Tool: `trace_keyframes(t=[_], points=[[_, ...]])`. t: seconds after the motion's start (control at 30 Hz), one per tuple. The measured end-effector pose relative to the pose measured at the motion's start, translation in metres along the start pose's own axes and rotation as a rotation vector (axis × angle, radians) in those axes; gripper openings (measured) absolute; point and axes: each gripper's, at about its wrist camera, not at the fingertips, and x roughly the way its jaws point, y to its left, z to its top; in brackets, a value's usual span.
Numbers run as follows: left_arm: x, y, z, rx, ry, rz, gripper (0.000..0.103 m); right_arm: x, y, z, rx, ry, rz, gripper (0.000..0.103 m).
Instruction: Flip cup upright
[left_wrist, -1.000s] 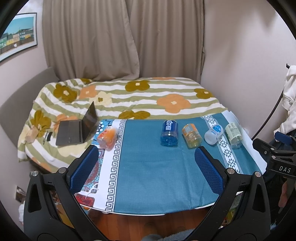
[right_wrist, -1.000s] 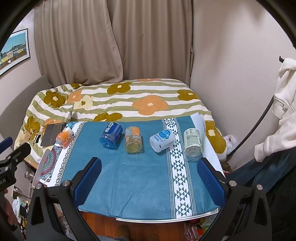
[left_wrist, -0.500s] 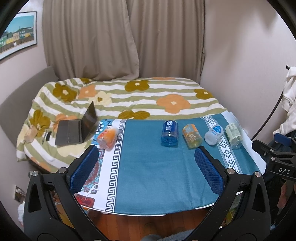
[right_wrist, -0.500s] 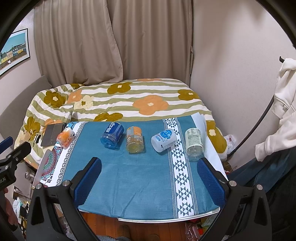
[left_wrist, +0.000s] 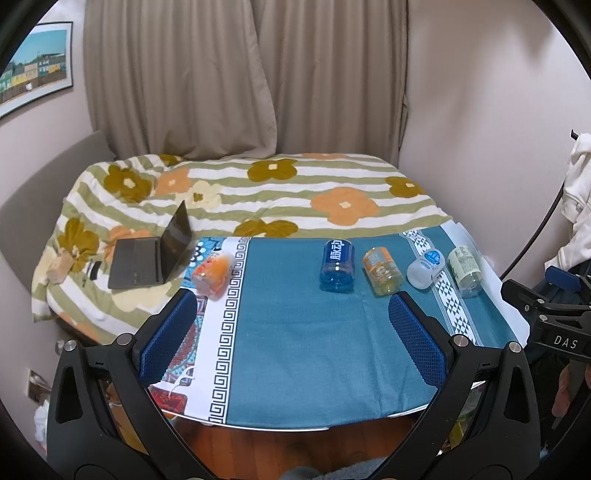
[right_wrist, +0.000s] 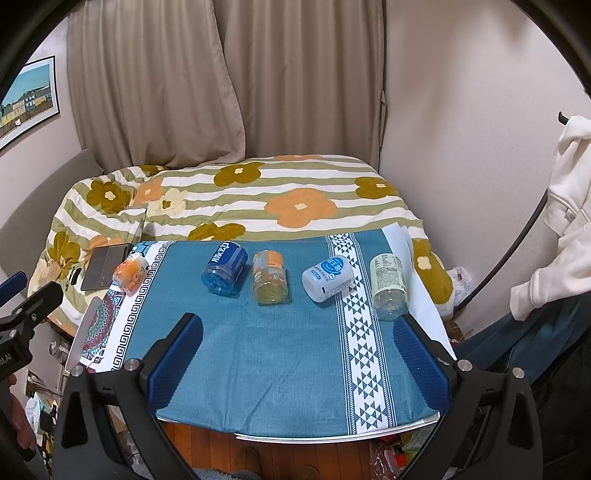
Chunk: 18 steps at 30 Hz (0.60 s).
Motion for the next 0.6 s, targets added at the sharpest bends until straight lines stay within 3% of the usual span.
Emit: trace_keyframes(t=[0.33, 0.6], points=[[0.019, 0.004, 0.007, 0.022, 0.064, -0.038, 0.103, 0.007, 0.007, -0.005, 0.021, 0.023, -0.018, 0.103], [0.065, 0.017, 0.011, 0.063, 0.169, -0.093, 0.103, 0.033, -0.003, -0.002, 0.094, 0.062, -0.087, 0.103]])
